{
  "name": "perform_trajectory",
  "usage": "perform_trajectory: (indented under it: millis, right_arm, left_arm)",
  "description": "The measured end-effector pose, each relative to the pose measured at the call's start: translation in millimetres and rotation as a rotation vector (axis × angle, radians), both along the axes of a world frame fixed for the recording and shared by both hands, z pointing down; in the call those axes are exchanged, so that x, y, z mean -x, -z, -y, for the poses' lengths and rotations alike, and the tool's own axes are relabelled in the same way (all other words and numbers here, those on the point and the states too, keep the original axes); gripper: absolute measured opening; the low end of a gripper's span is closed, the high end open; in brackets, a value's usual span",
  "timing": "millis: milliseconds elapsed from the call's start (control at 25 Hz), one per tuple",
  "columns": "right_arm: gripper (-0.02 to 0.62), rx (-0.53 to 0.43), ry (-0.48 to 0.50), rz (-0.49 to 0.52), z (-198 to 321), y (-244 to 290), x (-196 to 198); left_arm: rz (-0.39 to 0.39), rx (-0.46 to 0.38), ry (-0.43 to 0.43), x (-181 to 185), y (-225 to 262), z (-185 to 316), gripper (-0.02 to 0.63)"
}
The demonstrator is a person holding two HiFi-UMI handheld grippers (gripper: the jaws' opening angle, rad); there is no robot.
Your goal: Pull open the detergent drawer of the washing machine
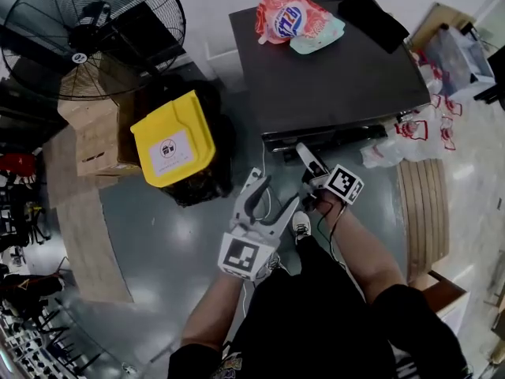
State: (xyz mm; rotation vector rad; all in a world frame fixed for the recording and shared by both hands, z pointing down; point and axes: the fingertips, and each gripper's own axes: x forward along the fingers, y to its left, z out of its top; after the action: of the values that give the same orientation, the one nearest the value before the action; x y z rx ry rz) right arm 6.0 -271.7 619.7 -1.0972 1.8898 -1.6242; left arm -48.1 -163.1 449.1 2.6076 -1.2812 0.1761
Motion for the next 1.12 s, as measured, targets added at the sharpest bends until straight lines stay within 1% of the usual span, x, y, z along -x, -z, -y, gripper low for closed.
perform_trajectory:
  millis: [160, 240, 280, 360, 480, 560, 600, 720, 840, 960, 1120]
  right_arm:
    - [0.517, -0.019, 0.003, 0.015, 14, -7, 2]
    - [0.517, 0.025, -0.01, 0.011, 17, -14, 0]
    - [0.518, 0.03, -0.013, 0.014, 19, -16, -1]
    - [0.518, -0.002, -0.009, 0.032, 28, -16, 1]
    - [0.518, 0.022, -0.016, 0.043, 34, -21, 2]
    - [0.503, 0.002, -0.005, 0.058, 40, -20, 6]
    - [0.499, 0.0, -0.002, 0.061, 41, -20, 7]
    - [0.497, 0.043, -0.01, 0.043, 38, -27, 4]
    - [0.494, -0.019, 0.002, 0.075, 41, -22, 7]
    - [0.486, 0.035, -0.012, 0.043, 36, -27, 3]
    - [0.482, 0.023, -0.009, 0.05, 37, -25, 4]
  left_arm:
    - [-0.007, 0.019, 0.008, -2, -9, 8, 0.25]
    - [-0.01, 0.025, 0.008, -3, -11, 12, 0.25]
    - [-0.01, 0.028, 0.008, -4, -12, 14, 0.25]
    - [-0.01, 0.034, 0.006, -4, -14, 17, 0.25]
    - [-0.009, 0.047, 0.009, -4, -19, 21, 0.25]
    - [-0.01, 0.05, 0.013, -2, -22, 24, 0.25]
    - [-0.011, 0.051, 0.014, -1, -23, 25, 0.25]
    - [-0.016, 0.062, 0.017, 0, -27, 27, 0.25]
    - [-0.018, 0.069, 0.016, 0, -30, 27, 0.25]
    - [-0.022, 0.07, 0.012, 0, -30, 28, 0.25]
    - [-0.027, 0.071, 0.005, -1, -28, 29, 0.25]
